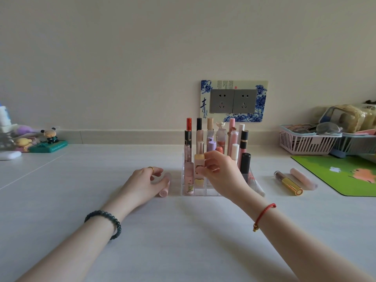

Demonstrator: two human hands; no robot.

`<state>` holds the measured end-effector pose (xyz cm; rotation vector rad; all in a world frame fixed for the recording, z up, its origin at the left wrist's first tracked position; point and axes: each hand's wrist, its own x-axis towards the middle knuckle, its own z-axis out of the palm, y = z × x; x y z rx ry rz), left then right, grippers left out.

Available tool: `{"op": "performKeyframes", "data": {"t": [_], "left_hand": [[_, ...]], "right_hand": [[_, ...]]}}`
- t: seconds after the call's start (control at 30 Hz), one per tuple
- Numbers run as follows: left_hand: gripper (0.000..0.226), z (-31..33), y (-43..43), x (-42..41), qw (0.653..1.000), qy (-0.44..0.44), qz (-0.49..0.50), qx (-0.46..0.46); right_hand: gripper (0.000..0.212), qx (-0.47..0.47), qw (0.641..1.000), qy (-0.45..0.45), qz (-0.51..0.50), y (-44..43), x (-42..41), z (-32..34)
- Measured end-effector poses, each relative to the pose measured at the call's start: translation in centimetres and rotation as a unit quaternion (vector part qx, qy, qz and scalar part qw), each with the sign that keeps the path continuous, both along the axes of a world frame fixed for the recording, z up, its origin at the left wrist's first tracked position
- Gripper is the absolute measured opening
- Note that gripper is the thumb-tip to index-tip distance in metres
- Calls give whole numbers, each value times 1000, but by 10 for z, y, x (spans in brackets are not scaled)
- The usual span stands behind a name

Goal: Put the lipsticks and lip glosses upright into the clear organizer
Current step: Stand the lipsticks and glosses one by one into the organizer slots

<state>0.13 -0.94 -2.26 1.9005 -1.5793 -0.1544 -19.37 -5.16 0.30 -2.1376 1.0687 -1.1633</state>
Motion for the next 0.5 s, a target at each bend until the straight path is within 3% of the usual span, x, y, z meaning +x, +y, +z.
{"op": "performKeyframes", "data": {"t": [0.5], "left_hand": [[59, -3, -1, -2, 1000, -13, -5, -9]], "right_hand": [[31, -6, 999, 46, -15, -1, -2, -8]]}}
